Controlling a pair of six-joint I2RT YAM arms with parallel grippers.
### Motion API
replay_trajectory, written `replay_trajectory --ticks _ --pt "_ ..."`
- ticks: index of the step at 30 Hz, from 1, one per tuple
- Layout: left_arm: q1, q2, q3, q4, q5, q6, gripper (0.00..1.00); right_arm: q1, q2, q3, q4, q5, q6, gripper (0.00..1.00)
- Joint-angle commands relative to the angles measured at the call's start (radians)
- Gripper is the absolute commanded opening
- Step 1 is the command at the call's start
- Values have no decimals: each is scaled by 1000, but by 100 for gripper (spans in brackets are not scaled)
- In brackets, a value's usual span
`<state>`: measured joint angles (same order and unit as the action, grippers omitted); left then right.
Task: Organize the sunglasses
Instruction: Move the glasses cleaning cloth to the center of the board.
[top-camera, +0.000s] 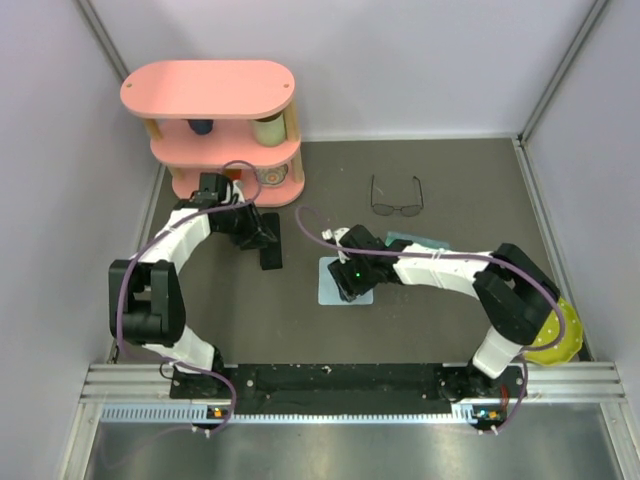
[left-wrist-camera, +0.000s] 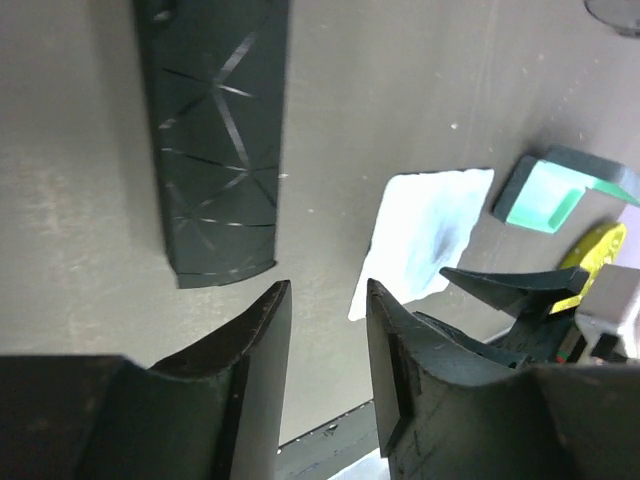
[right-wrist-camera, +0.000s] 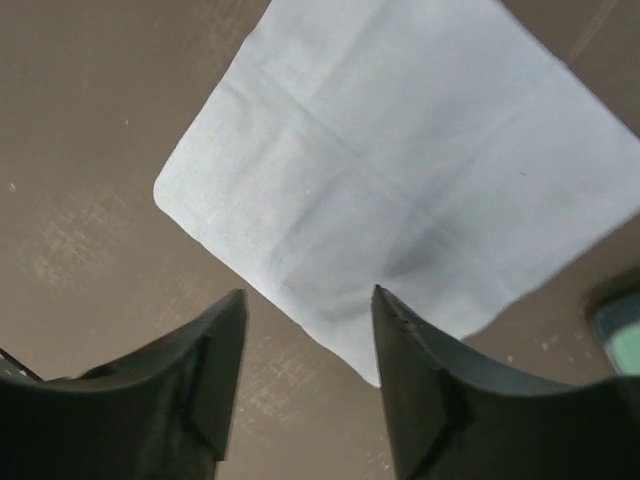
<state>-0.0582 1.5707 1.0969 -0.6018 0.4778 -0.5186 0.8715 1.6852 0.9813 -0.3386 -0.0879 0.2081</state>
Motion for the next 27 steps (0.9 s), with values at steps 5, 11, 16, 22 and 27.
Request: replay_trajectory --ticks 5,11,16,22,27 --pt "-187 27 47 83 64 52 50 -23 -160 145 -16 232 244 64" --pt "-307 155 96 125 -24 -3 53 -103 -59 223 -108 266 286 49" --pt "-334 235 113 137 -96 -47 52 -131 16 235 -119 270 266 38" --pt "-354 321 155 137 -94 -34 52 -141 79 227 -116 344 251 37" --pt "-359 350 176 129 -91 -24 52 -147 111 215 -86 379 228 38"
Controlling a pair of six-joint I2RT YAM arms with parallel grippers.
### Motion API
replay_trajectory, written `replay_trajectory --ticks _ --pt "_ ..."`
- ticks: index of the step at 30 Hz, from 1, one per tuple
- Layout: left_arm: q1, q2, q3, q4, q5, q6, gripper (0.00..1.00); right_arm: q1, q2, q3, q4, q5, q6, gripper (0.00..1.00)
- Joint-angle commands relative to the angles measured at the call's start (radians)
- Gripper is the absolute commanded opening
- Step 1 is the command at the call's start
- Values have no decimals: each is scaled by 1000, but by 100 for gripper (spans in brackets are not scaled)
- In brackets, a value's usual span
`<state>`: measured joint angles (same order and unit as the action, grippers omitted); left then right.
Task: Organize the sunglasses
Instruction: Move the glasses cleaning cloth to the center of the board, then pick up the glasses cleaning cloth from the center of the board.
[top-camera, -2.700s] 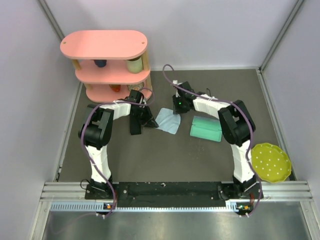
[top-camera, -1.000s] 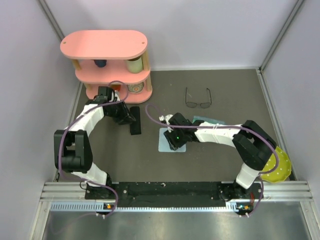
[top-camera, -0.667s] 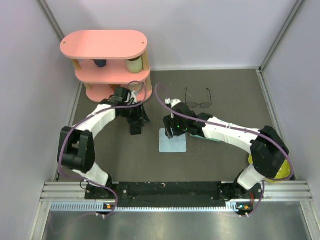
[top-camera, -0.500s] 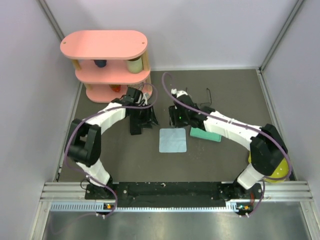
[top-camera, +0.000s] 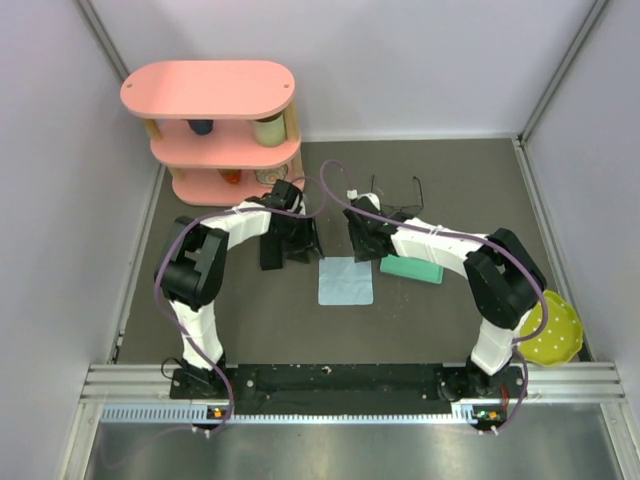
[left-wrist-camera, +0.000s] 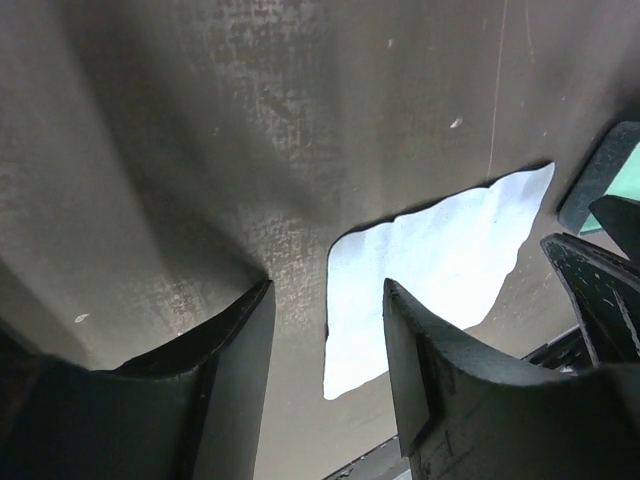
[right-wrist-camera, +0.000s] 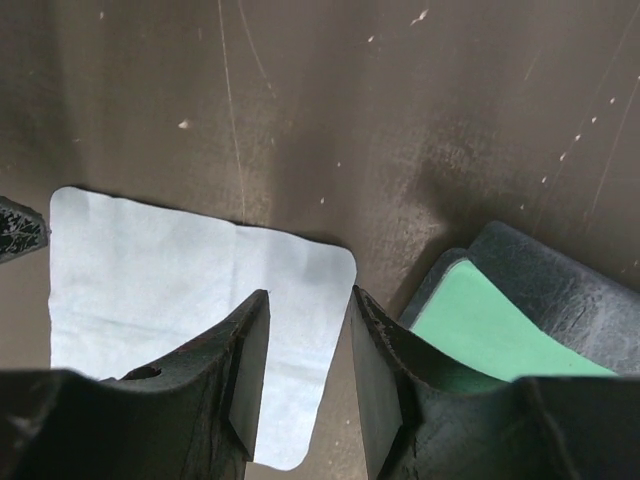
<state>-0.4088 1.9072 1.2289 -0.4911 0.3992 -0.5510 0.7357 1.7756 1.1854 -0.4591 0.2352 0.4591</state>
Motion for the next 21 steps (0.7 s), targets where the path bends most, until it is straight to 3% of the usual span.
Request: replay_trajectory --ticks 1,14,21 --pt "-8 21 52 14 -14 10 52 -15 25 11 34 52 -26 38" --pt "-33 70 103 -35 4 26 46 -48 73 -13 45 13 -17 33" --pt "-53 85 106 -64 -16 28 45 -53 97 -6 54 -19 -22 24"
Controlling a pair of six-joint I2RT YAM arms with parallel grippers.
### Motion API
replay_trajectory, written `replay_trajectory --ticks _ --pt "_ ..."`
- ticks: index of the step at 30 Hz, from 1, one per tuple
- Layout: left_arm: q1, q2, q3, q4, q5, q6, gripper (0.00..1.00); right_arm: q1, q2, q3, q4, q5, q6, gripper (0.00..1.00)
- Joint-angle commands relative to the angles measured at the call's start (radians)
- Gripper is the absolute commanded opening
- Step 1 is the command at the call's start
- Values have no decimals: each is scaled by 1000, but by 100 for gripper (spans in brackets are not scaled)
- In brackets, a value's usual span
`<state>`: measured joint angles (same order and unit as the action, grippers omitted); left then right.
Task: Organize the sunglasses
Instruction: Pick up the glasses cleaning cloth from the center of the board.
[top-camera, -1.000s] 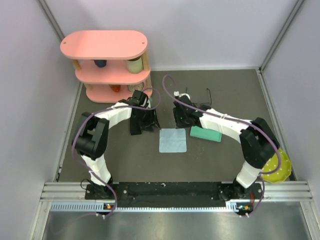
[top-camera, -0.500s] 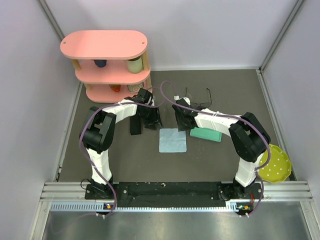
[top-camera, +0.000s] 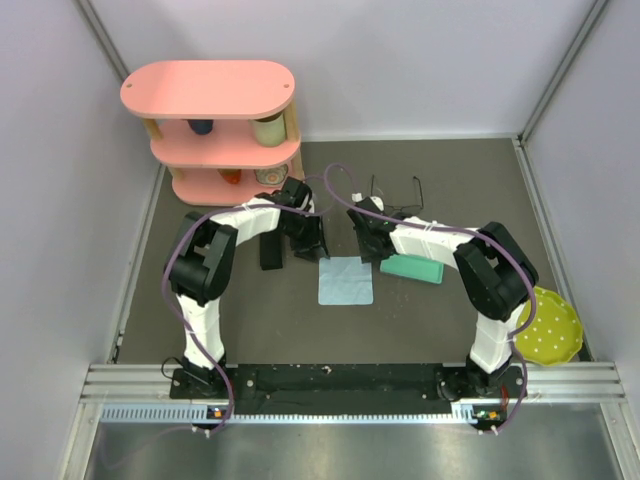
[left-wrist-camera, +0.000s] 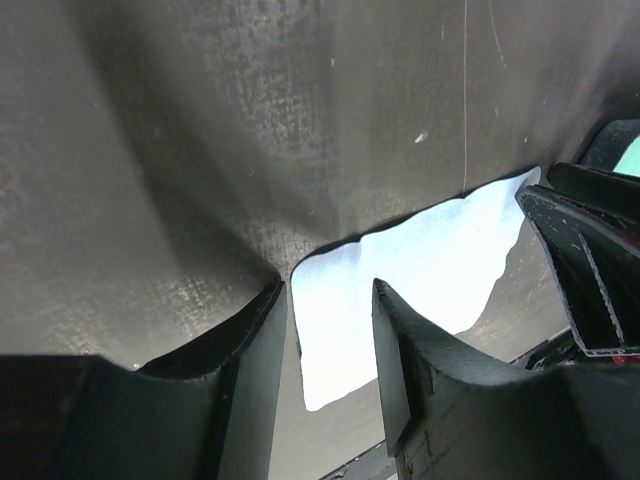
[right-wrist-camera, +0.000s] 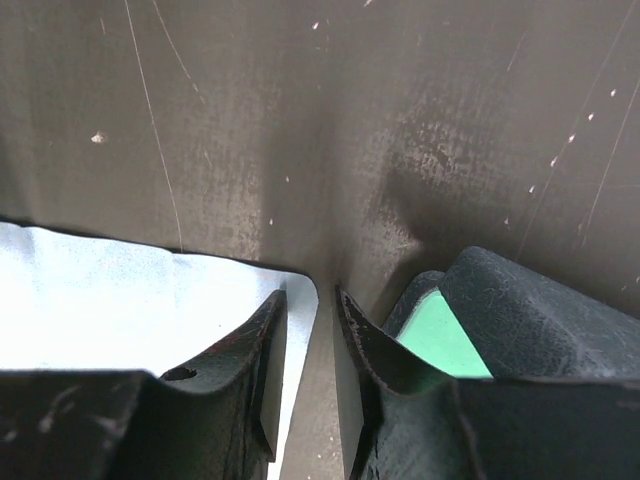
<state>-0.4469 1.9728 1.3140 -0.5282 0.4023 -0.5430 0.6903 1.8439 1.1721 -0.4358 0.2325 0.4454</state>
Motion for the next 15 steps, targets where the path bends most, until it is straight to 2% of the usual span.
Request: replay_trajectory --ticks 1,8,11,15 --pt "-15 18 18 -27 -20 18 44 -8 32 8 32 -19 -7 23" --pt "-21 20 11 -35 -25 25 43 -8 43 21 37 -42 -11 9" --pt "-21 20 8 -33 -26 31 40 -8 44 24 42 -53 -13 3" --pt "-24 24 8 -35 -26 32 37 -8 49 34 40 -67 -13 0"
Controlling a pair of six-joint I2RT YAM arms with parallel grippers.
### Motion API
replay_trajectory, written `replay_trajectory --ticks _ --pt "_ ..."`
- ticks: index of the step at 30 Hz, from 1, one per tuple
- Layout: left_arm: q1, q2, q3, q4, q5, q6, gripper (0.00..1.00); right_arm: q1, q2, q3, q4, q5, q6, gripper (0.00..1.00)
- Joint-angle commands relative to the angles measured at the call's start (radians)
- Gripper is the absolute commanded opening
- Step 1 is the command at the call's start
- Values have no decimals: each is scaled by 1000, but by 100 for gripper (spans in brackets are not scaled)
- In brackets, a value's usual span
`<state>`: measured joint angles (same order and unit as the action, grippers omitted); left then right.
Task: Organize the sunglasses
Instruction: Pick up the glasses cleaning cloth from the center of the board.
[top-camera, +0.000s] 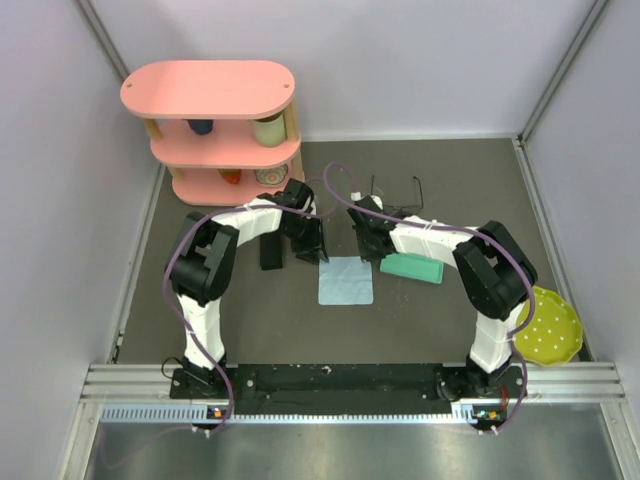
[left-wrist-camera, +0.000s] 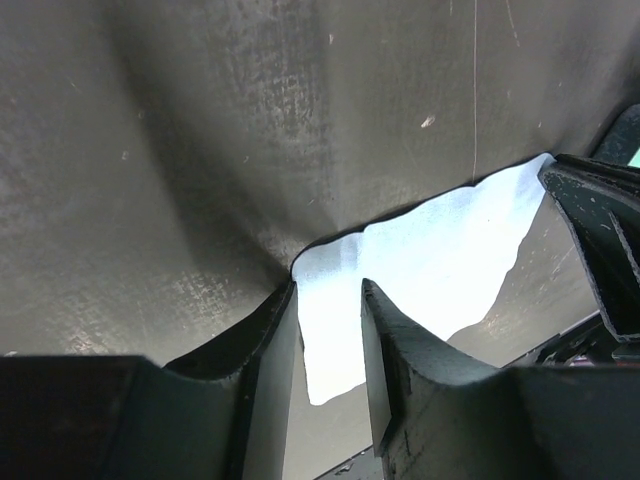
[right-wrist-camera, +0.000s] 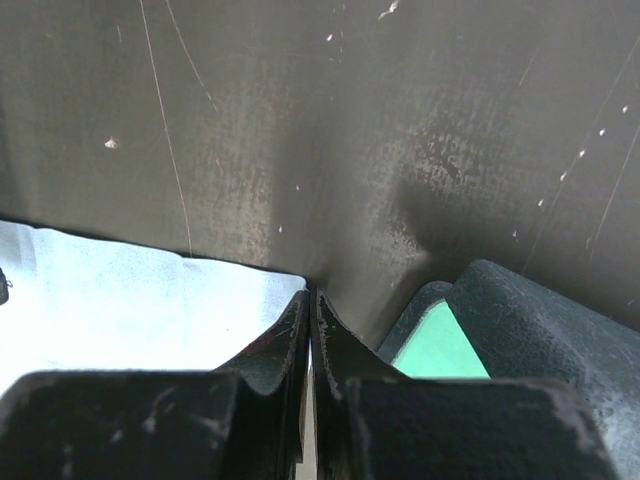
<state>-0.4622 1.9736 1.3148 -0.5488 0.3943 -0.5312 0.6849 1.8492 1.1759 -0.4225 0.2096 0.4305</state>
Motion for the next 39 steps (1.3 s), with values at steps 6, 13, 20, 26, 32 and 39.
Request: replay_trajectory --ticks 6,13,20,26,32,39 --pt "-13 45 21 -5 -20 16 34 -2 50 39 27 -68 -1 0" --pt "-15 37 26 -10 -110 16 34 -4 48 34 28 -68 1 0" --pt "-15 48 29 -2 -127 7 5 -2 51 39 28 -65 -3 0" --pt "-13 34 34 -7 -141 20 0 -2 24 25 30 -52 -3 0" --pt "-15 -5 20 23 -111 59 0 -2 -51 -2 42 -56 -12 0" --pt "-15 -62 -9 56 -75 77 0 -2 -140 -30 45 -93 -12 0"
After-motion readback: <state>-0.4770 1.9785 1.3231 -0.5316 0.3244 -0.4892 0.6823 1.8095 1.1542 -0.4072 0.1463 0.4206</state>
